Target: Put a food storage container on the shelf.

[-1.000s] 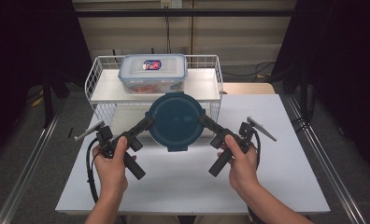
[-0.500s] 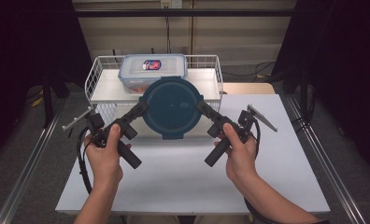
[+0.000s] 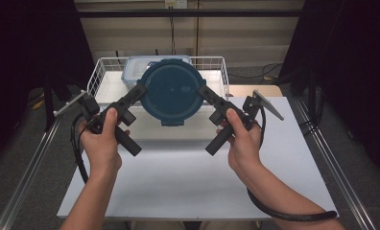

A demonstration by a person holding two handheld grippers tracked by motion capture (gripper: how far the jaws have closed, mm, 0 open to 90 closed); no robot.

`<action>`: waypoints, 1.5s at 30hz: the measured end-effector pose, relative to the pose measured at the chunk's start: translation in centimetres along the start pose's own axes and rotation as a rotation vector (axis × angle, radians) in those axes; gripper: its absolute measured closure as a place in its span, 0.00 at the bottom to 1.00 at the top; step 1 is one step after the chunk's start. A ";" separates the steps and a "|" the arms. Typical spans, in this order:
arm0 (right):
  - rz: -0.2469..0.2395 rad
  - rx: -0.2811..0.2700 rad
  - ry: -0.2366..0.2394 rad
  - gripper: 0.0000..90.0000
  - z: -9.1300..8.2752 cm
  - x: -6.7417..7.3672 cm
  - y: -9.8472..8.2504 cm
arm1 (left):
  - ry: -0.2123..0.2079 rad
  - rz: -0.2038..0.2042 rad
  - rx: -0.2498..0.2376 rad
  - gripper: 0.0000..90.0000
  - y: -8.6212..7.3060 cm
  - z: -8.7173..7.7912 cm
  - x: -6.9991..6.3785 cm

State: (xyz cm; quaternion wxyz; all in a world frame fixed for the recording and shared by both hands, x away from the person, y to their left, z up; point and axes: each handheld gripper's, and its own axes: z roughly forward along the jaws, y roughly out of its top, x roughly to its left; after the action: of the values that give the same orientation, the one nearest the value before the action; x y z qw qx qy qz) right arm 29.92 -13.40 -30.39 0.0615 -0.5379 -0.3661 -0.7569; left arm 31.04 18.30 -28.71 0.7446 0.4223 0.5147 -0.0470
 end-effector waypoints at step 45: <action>0.044 -0.038 -0.065 0.65 10.3 0.2 3.8 | 0.067 -0.078 -0.074 0.65 8.0 6.0 3.0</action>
State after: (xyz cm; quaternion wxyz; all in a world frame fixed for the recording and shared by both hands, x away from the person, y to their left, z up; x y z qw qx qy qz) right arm 39.58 -9.71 -26.83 0.0560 -0.5713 -0.3416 -0.7442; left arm 40.88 20.43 -25.81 0.7396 0.3755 0.5569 -0.0428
